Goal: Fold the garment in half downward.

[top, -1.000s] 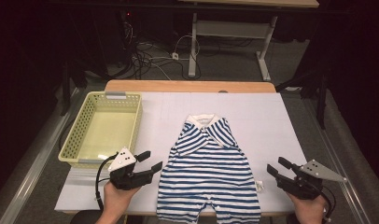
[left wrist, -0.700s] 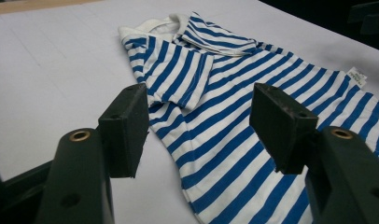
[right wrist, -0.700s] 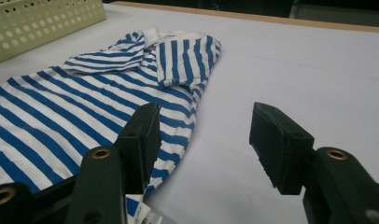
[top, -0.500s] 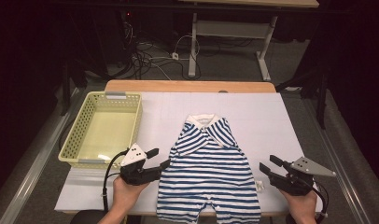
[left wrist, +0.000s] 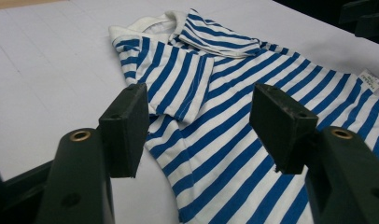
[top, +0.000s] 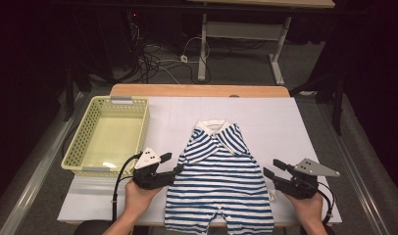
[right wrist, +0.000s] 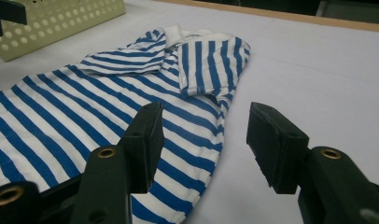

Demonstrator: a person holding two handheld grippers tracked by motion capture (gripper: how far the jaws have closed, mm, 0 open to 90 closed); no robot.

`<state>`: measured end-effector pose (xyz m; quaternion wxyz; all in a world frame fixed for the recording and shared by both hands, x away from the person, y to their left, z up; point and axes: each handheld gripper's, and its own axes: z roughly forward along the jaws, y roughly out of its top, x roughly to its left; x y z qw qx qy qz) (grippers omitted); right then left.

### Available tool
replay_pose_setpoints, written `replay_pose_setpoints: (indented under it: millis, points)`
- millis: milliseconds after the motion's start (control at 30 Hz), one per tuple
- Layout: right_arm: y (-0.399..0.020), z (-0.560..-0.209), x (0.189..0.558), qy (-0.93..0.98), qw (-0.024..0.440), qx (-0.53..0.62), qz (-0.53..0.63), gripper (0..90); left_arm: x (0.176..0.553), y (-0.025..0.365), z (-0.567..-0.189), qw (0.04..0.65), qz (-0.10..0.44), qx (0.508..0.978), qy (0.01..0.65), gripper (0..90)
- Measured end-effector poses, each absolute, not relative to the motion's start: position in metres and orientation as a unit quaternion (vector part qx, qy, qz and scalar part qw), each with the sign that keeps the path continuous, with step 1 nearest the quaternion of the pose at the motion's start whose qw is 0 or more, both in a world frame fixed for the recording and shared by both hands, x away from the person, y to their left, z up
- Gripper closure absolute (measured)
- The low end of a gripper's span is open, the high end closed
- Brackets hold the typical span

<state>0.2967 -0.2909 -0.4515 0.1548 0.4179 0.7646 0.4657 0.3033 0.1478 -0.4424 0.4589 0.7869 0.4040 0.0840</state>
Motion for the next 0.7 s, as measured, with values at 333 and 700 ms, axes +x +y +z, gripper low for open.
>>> replay_pose_setpoints:
  millis: [333,700]
  points:
    - [-0.29,-0.452,0.305,0.763,0.138,0.427,0.466,50.9,0.313,0.137,-0.445,0.453,0.078,0.793,0.4,36.8]
    - [-0.29,-0.452,0.318,0.767,0.118,0.435,0.456,53.9,0.325,0.127,-0.446,0.453,0.071,0.791,0.405,38.1]
